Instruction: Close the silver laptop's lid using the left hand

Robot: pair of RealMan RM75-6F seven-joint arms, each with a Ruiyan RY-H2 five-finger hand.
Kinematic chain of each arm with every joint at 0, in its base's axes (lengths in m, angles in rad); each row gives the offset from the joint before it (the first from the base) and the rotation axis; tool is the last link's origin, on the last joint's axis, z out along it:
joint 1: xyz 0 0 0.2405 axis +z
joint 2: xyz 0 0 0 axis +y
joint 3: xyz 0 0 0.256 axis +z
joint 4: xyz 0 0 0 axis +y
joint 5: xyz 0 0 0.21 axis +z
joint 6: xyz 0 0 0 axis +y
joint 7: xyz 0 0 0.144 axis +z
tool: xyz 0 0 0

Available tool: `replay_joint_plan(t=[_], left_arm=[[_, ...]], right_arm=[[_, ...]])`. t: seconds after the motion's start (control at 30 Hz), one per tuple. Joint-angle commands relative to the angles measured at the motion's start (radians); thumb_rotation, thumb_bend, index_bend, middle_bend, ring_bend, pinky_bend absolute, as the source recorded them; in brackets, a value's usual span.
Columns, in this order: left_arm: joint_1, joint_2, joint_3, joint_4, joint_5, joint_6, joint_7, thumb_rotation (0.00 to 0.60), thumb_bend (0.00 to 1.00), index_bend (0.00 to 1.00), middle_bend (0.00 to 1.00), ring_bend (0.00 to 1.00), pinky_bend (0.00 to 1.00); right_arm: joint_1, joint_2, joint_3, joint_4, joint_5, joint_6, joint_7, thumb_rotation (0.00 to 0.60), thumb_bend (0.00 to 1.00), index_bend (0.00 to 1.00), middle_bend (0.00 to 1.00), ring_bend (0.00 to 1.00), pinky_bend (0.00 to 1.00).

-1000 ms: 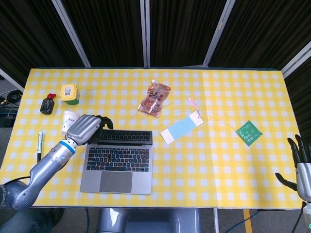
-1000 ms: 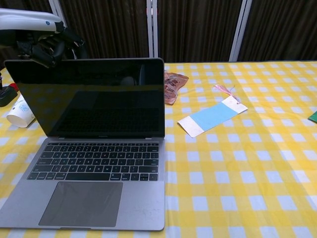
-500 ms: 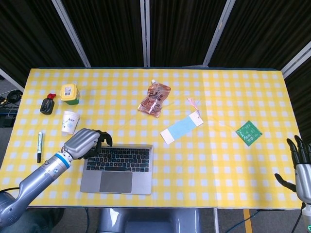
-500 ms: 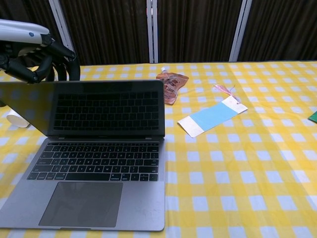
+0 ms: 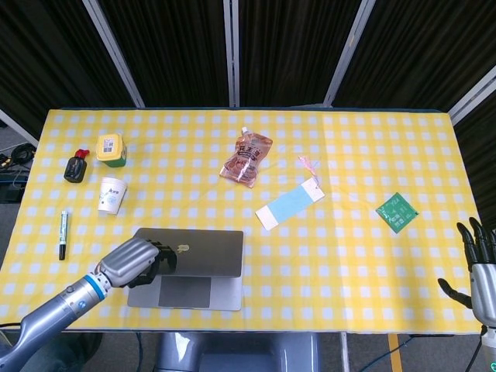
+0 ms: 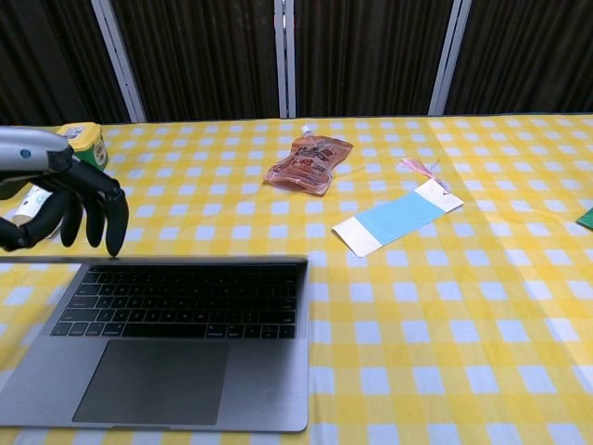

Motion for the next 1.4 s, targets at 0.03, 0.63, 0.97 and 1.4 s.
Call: replay_joint_plan(t=[0.03,0.63,0.97,1.4], left_arm=[[0.020,-0.055,0.036,0.044,0.028,0.023,-0.010,0.600,1.00,0.42,0.38,0.37,0.41],[0.059,-0.315,0.135,0.279,0.087,0.075,-0.010,0.600,1.00,0.42,0.38,0.37,0.40],[0.058,-0.375,0.175,0.333,0.091,0.062,0.000,0.600,1.00,0.42,0.38,0.37,0.40],[0.181,-0.279,0.088,0.310,0.190,0.522,-0.075,0.600,0.54,0.12,0.05,0.04,0.04]], right_arm=[[0.000,0.000,0.000,0.000,0.000,0.000,0.000,0.600,0.00,0.07,0.00,0.00,0.00],[0.000,-0.001,0.002,0.004,0.004,-0.002,-0.003,0.600,0.00,0.07,0.00,0.00,0.00],[-0.001,0.001,0.003,0.005,0.003,0.002,0.002,0.600,0.00,0.07,0.00,0.00,0.00],[-0.004,0.005,0.002,0.005,-0.006,0.009,0.016,0.600,0.00,0.07,0.00,0.00,0.00]])
